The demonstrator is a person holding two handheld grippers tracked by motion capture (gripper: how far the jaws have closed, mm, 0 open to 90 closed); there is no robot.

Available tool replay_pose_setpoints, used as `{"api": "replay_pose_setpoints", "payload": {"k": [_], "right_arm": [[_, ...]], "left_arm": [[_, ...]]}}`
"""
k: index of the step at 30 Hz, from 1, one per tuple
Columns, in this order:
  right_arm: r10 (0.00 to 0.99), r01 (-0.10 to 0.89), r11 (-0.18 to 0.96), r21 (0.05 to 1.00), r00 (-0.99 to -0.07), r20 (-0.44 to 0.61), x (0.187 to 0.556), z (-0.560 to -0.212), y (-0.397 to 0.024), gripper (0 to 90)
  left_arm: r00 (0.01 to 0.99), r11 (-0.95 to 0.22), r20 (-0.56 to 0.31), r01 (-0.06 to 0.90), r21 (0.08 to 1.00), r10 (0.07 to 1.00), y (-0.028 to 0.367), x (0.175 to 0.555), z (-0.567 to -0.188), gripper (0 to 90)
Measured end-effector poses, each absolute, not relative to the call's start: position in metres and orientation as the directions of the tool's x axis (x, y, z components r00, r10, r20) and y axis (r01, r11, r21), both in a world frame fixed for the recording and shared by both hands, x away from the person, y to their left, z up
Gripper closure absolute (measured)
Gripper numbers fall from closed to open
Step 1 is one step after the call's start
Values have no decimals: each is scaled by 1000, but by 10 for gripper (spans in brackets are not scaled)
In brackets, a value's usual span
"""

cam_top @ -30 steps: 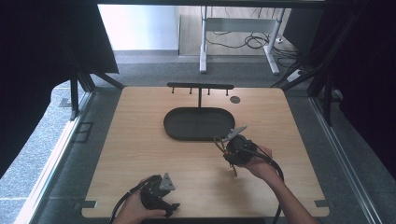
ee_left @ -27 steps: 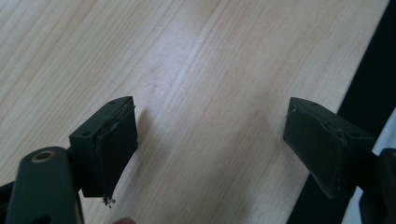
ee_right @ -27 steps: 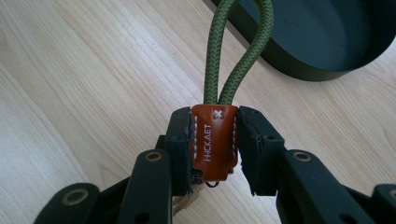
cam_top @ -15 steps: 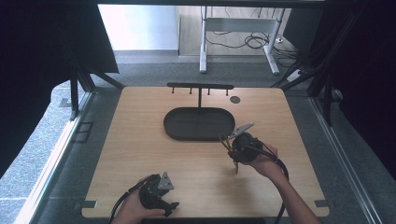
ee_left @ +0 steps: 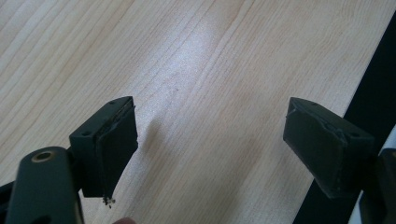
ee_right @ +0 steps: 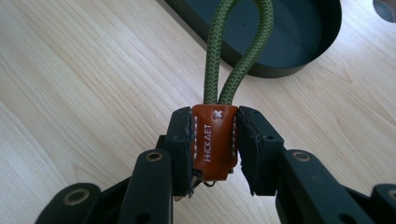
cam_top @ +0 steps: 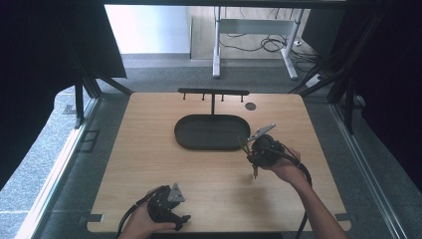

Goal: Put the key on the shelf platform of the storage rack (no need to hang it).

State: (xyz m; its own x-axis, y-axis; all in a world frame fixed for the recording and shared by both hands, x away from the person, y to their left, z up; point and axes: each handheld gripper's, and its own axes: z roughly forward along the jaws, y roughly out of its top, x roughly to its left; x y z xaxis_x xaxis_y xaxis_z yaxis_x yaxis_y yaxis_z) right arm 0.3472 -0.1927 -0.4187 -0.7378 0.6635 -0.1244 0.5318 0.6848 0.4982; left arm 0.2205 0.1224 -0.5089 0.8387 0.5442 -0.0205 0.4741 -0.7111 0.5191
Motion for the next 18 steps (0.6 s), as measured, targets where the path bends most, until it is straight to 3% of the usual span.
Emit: {"api": "replay_pose_setpoints", "payload": {"k": [18], "right_arm": [[665,526,682,509,-735,-131,371,-393,-180,671]], "left_arm": [[836,-703,-18,473,531,549,123,220,-508,182]]}}
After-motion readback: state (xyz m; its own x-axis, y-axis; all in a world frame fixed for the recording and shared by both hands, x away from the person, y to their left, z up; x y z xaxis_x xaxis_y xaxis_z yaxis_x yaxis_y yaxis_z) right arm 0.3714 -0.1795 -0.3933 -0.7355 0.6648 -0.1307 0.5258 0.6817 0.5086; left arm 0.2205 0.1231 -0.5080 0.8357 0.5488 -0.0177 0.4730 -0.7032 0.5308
